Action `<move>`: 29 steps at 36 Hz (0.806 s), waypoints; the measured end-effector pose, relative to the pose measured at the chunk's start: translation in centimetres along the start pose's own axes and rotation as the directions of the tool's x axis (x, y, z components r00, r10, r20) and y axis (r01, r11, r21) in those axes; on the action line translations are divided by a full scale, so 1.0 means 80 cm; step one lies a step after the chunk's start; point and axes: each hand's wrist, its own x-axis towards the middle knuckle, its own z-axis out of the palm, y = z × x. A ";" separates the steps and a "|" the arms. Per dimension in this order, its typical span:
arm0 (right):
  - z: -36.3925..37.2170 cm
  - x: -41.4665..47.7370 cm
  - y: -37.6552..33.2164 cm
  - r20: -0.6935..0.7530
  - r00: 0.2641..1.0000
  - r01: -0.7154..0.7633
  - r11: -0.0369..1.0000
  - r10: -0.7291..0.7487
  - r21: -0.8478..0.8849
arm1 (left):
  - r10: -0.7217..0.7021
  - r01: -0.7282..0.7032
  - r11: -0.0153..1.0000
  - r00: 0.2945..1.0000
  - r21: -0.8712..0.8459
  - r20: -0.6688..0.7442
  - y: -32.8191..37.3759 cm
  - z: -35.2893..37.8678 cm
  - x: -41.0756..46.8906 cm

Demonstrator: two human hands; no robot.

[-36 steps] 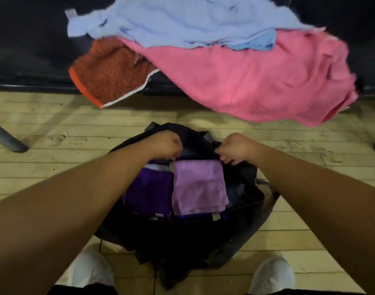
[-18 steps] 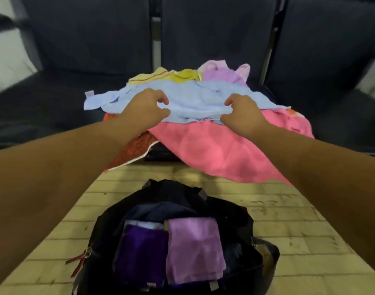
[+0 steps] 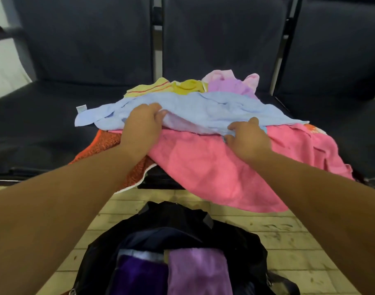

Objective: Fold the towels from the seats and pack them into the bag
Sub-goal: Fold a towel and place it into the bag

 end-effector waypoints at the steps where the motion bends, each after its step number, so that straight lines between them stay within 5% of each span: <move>1: -0.003 0.001 -0.003 -0.024 1.000 0.014 1.000 -0.014 0.002 | 0.025 -0.026 0.999 0.999 -0.032 -0.046 0.010 -0.009 0.002; 8: -0.064 -0.012 -0.045 -0.245 0.969 0.069 0.990 -0.038 0.120 | 0.157 -0.187 0.954 0.978 -0.234 -0.139 0.076 -0.099 0.012; 16: -0.172 -0.058 -0.057 -0.308 0.949 0.112 0.839 0.069 0.533 | 0.220 -0.234 0.944 0.972 -0.231 -0.087 0.143 -0.202 -0.003; 20: -0.225 -0.120 -0.069 -0.110 0.975 0.213 0.659 -0.195 0.722 | 0.295 -0.264 0.916 0.954 -0.302 0.058 0.178 -0.250 -0.032; 24: -0.267 -0.186 -0.097 0.127 0.863 0.186 0.541 -0.488 0.820 | 0.375 -0.302 0.892 0.910 -0.338 0.176 0.204 -0.275 -0.062; 29: -0.290 -0.221 -0.110 0.068 0.915 0.181 0.555 -0.397 0.812 | 0.338 -0.256 0.907 0.916 -0.335 0.214 0.215 -0.297 -0.091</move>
